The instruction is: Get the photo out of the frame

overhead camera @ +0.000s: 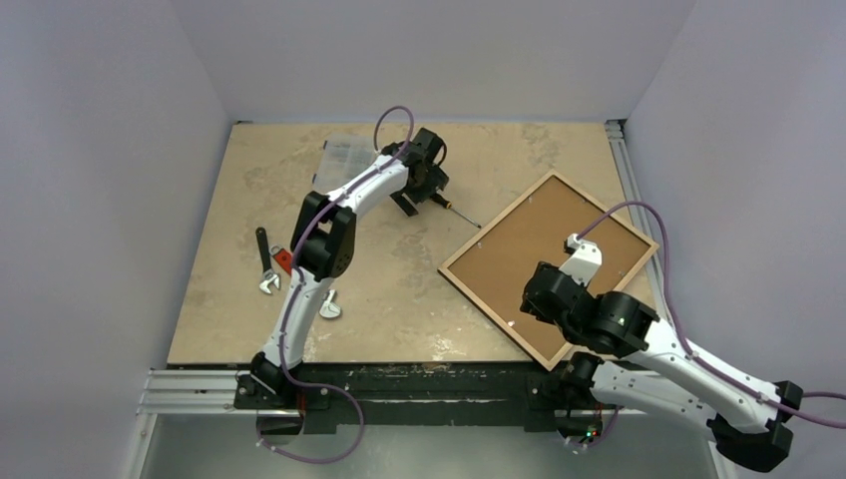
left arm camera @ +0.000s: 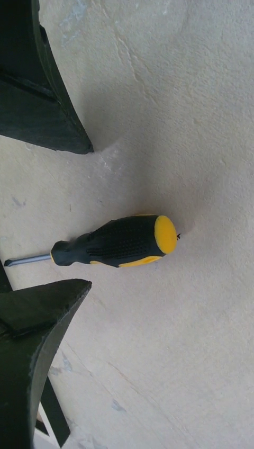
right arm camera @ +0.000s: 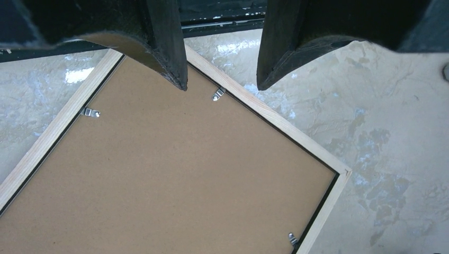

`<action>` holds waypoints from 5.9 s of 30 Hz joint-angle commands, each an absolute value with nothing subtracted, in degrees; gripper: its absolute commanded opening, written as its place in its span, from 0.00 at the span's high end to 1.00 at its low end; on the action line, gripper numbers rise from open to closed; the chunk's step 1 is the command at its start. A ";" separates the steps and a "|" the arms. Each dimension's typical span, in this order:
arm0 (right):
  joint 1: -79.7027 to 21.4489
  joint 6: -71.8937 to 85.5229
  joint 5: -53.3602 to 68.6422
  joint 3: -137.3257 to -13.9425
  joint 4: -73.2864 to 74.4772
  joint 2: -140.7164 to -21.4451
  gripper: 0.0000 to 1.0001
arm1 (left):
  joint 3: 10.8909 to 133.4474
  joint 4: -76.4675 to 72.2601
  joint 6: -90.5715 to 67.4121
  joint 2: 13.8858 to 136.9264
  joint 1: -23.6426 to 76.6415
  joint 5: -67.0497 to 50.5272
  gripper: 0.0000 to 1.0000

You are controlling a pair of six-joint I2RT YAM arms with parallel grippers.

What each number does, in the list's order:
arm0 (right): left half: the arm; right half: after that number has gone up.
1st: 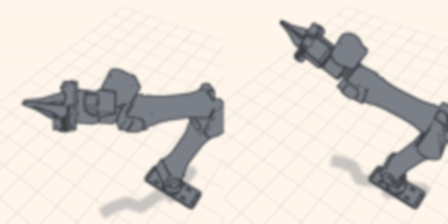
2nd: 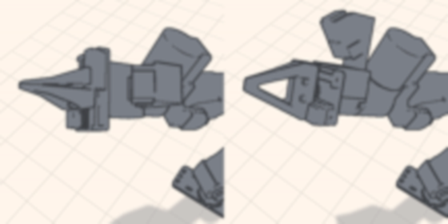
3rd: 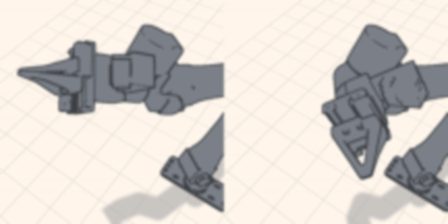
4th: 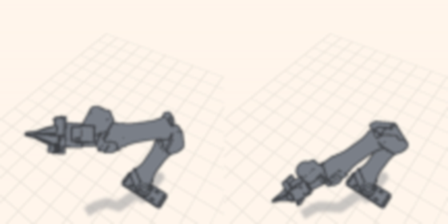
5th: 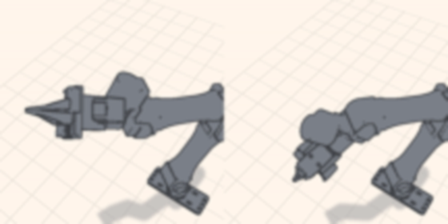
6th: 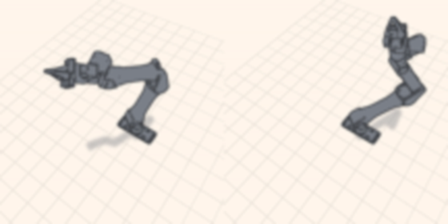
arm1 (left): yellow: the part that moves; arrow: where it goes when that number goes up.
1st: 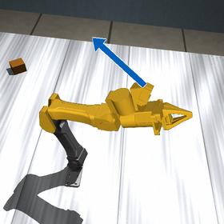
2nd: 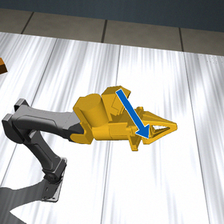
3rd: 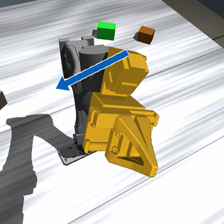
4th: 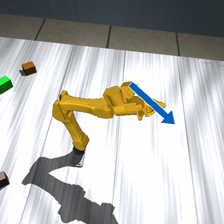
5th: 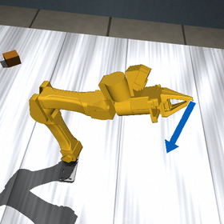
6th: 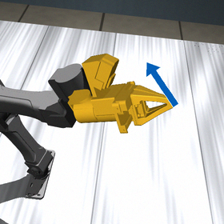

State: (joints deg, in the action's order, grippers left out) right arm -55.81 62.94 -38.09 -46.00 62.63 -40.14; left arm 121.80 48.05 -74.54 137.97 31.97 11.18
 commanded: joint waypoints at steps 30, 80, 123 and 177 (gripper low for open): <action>-55.64 61.72 -39.76 -47.53 61.97 -41.66 0.51 | 109.24 35.27 -80.34 132.59 28.39 14.46 1.00; -11.64 49.47 47.80 -33.11 -0.22 -45.43 0.25 | 65.03 -5.62 -33.87 91.44 43.97 -45.33 1.00; -11.48 61.80 43.36 -25.80 -17.85 -46.45 1.00 | 52.13 -29.47 -52.00 88.90 38.57 -50.72 0.28; -24.67 25.50 59.49 -49.31 16.62 -63.06 0.20 | 60.21 35.40 15.56 70.37 44.26 -42.42 1.00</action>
State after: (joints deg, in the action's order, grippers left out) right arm -20.71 27.81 58.08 -46.24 18.55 -61.65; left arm 57.39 31.62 9.08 69.95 43.66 -37.69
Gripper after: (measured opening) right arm 0.812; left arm 0.039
